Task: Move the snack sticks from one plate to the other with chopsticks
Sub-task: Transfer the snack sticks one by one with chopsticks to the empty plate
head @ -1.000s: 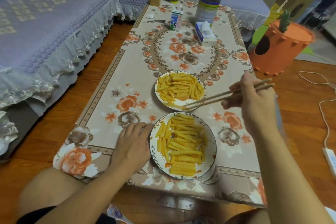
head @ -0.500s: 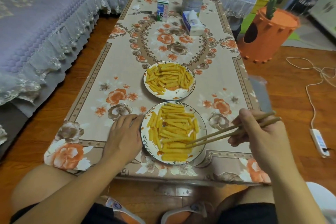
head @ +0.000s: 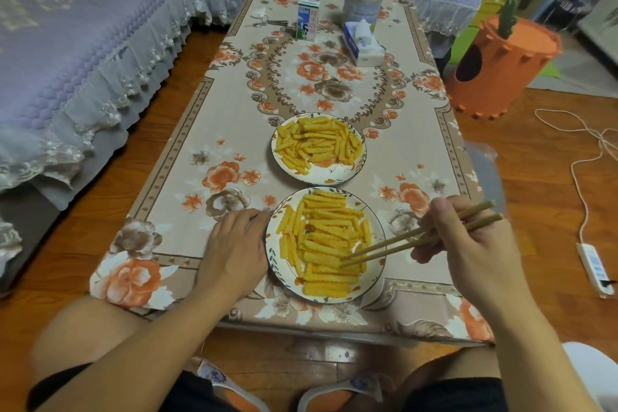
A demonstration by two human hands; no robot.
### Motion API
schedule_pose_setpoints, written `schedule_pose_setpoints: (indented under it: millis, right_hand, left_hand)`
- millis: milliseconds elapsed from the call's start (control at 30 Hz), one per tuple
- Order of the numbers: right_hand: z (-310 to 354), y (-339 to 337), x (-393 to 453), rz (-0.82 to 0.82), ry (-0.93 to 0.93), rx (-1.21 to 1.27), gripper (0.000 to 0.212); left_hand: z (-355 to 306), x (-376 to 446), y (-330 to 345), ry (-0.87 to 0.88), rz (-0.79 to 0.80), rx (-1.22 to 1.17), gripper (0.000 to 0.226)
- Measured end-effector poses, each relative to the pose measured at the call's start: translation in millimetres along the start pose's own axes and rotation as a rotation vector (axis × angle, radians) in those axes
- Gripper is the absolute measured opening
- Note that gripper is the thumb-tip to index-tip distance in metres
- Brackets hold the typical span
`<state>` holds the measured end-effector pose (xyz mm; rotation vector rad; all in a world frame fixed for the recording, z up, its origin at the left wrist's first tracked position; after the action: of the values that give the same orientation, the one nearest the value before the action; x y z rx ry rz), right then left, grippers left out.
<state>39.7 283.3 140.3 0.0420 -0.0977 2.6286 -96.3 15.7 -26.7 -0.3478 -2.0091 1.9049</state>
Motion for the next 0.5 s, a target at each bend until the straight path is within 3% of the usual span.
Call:
schedule_pose_setpoints:
  millis: [400,500]
  right_hand:
    - [16,-17,1,-0.033,-0.041,0.04,0.037]
    - [14,-7,6,0.057,0.001,0.032,0.04]
  left_hand:
    - [0,-2,0,0.014,-0.003,0.01,0.045]
    - [-1,-1,-1,0.013,0.007,0.013,0.047]
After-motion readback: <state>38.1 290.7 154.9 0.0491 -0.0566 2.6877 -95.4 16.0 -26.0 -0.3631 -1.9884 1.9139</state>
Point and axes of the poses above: each hand's wrist, its own x-axis towards the middle knuckle, its own y-axis out of the palm, z = x × y, the point moved 8 cm from there along x, towards the middle knuckle, and after that the axes turned 15 degrees about x, right-handed, at the moved point
